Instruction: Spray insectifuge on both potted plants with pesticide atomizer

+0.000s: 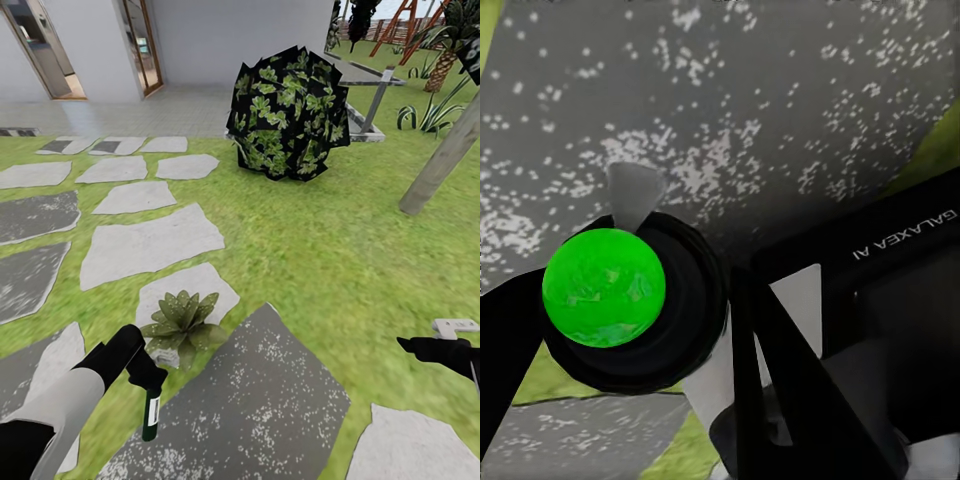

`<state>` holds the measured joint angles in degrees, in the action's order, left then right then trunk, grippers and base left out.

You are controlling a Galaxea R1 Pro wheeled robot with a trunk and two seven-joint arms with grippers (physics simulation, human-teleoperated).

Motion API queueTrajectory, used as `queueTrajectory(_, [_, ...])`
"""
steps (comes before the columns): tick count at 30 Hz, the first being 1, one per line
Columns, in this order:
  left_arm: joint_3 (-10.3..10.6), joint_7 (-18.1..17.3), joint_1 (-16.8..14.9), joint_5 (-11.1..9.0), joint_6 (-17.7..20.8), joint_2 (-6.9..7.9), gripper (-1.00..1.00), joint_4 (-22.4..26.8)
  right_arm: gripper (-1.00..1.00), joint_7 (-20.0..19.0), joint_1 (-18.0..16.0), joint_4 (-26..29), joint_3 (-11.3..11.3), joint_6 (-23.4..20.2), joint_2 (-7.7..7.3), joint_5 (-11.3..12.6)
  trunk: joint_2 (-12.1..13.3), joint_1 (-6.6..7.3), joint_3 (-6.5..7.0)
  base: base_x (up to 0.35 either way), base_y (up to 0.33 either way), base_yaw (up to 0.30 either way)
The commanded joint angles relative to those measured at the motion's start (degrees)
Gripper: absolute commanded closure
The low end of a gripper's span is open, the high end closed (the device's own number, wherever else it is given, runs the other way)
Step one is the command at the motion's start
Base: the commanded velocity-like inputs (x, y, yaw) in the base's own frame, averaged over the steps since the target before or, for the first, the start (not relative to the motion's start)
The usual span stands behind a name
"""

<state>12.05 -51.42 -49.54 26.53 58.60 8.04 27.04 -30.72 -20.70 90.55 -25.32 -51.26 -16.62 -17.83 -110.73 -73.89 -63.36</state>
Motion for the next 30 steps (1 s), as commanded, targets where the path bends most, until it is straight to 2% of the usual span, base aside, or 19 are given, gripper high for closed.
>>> queueTrajectory(1, [0.25,-0.61,-0.02,0.54,0.11,-0.02,1.0,0.11,-1.0,-0.58,-0.04,0.06,-0.02,-0.12,0.0,-0.61,-0.02,0.01,-0.05,0.0,0.0,0.011])
queueTrajectory(10, [0.4,-0.76,0.53,0.22,-0.22,-0.18,1.0,2.52,-1.0,-0.57,-0.13,0.06,-0.02,-0.07,0.07,-0.3,-0.02,0.01,-0.05,0.0,0.0,0.002])
queueTrajectory(14, [0.16,-0.75,0.72,-2.18,-0.37,0.24,1.0,3.13,-1.0,-0.57,-0.16,0.06,0.07,-0.07,0.12,-0.28,-0.02,0.01,-0.05,0.0,0.0,0.0])
queueTrajectory(16, [0.16,-0.71,0.74,-2.74,-0.4,0.44,1.0,3.29,-1.0,-0.57,-0.17,0.06,0.15,-0.08,0.15,-0.24,-0.02,0.01,-0.05,0.0,0.0,0.0])
queueTrajectory(25, [0.09,-0.6,0.93,-3.36,-0.42,0.95,1.0,3.45,-1.0,-0.47,-0.22,0.06,1.96,-0.07,0.26,-0.23,-0.02,0.01,-0.05,0.0,0.0,0.0])
queueTrajectory(26, [-0.33,-0.6,0.93,-3.41,-0.45,0.98,1.0,3.47,-1.0,-0.48,-0.22,0.08,2.02,-0.07,0.26,-0.21,-0.02,0.01,-0.05,0.0,0.0,0.0])
queueTrajectory(30, [-5.84,-0.38,0.93,-3.4,-0.96,1.06,1.0,4.05,-1.0,-0.56,-0.22,0.13,2.1,-0.07,0.27,-0.19,-0.02,0.01,-0.05,0.0,0.0,0.0])
